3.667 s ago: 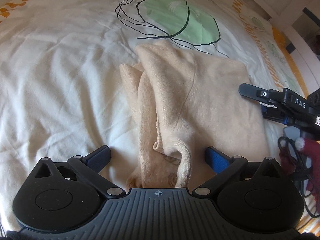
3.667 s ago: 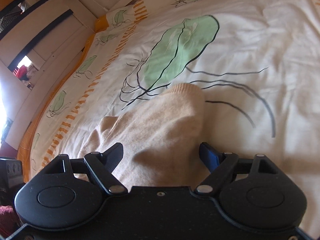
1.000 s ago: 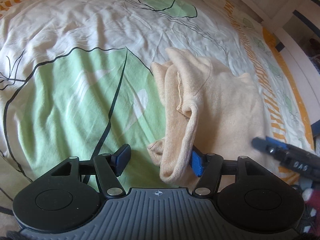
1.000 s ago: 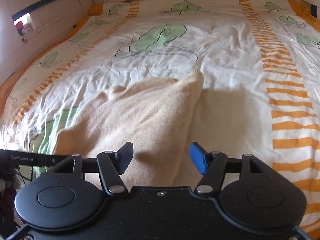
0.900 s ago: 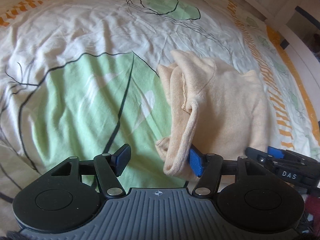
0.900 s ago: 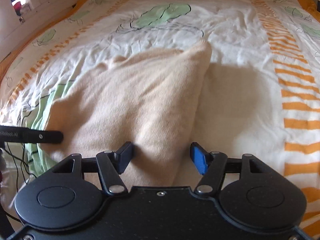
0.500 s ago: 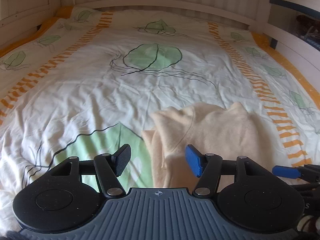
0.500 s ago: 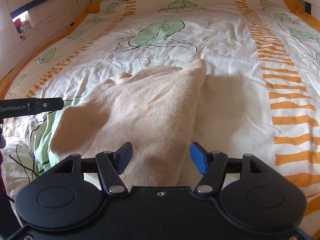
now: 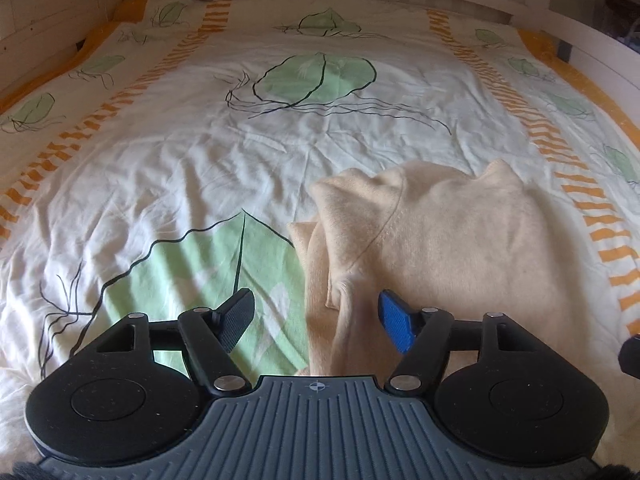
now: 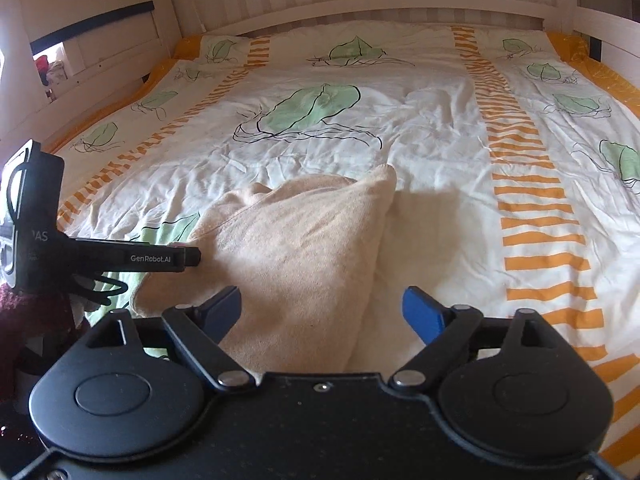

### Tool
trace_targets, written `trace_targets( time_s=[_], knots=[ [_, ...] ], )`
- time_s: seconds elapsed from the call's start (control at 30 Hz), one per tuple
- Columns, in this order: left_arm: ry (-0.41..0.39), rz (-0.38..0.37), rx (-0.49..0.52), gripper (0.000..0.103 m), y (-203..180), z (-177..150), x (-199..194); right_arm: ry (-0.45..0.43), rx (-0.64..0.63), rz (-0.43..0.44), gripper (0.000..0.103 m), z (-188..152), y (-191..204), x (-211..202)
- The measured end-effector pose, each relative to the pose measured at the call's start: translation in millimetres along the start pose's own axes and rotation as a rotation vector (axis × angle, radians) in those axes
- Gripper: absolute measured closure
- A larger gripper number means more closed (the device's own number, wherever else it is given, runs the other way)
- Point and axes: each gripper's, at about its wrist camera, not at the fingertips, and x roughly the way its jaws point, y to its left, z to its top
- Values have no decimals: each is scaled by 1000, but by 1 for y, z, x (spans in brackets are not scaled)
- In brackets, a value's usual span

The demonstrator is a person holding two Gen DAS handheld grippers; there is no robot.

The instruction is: Fold small clothes

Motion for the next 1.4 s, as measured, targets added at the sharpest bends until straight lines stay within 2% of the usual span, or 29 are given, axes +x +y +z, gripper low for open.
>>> trace_targets(
  time_s=[0.17, 0.43, 0.57, 0.67, 0.9, 1.4],
  knots=[
    [-19, -2, -36, 36, -9, -9, -39, -26, 25, -29, 3, -3, -1, -16],
    [-23, 23, -111, 36, -14, -19, -72, -47, 38, -38, 1, -9, -2, -39],
    [-22, 54, -118, 36, -17, -27, -79, -37, 47, -51, 0, -13, -1, -42],
    [-6, 44, -121, 36, -17, -33, -80, -34, 46, -55, 0, -18, 0, -43],
    [26, 72, -103, 36, -23, -46, -82, -22, 38, -49, 1, -25, 3, -48],
    [29, 64, -84, 36, -30, -49, -84, 1, 60, -46, 0, -29, 1, -43]
  ],
)
